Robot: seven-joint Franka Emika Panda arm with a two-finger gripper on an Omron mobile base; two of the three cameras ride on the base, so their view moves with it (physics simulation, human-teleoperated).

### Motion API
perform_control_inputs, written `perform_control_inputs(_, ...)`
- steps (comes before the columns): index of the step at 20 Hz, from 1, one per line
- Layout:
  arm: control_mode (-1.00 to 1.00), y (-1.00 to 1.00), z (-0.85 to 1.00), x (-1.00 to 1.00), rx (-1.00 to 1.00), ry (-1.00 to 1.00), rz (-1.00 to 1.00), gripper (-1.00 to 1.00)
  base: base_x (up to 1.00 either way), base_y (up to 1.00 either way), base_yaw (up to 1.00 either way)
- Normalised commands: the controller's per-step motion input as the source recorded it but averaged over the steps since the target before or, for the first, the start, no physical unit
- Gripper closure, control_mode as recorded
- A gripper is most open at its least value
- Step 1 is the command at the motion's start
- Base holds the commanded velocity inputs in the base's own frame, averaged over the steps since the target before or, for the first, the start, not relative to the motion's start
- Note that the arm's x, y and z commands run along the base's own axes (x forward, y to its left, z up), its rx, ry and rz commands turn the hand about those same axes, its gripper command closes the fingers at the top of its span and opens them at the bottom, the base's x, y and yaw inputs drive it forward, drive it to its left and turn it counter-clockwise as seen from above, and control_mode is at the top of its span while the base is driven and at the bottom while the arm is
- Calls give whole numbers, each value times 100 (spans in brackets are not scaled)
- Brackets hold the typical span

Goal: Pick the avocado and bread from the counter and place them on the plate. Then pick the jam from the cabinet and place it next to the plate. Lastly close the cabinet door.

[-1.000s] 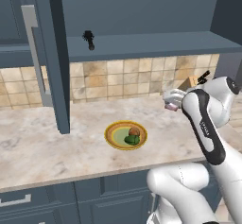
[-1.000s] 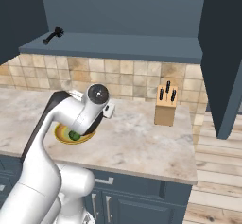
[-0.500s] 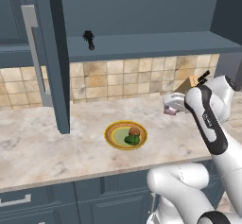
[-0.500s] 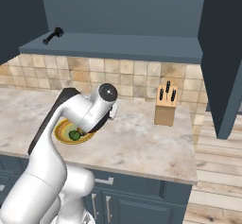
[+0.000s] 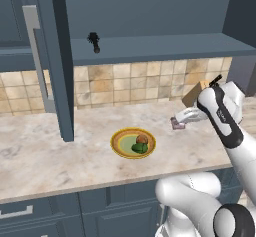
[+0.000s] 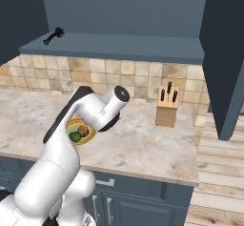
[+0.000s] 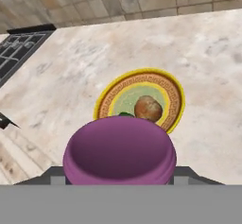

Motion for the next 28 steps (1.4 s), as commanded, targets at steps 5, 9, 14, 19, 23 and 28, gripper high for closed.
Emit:
perform_control_inputs(5, -100, 0, -37, 4, -4, -1, 25, 100, 0, 0, 0)
perform_control_inputs(9, -100, 0, -29, 0, -1, -6, 18, 100, 0, 0, 0)
perform_control_inputs(14, -100, -4, -27, 0, 0, -11, 11, 100, 0, 0, 0)
perform_control_inputs(19, -100, -3, -29, 4, 0, -14, 3, 100, 0, 0, 0)
perform_control_inputs(23, -100, 0, -26, 17, 0, -11, 0, 100, 0, 0, 0)
perform_control_inputs(28, -100, 0, -17, 18, 0, -8, 0, 100, 0, 0, 0)
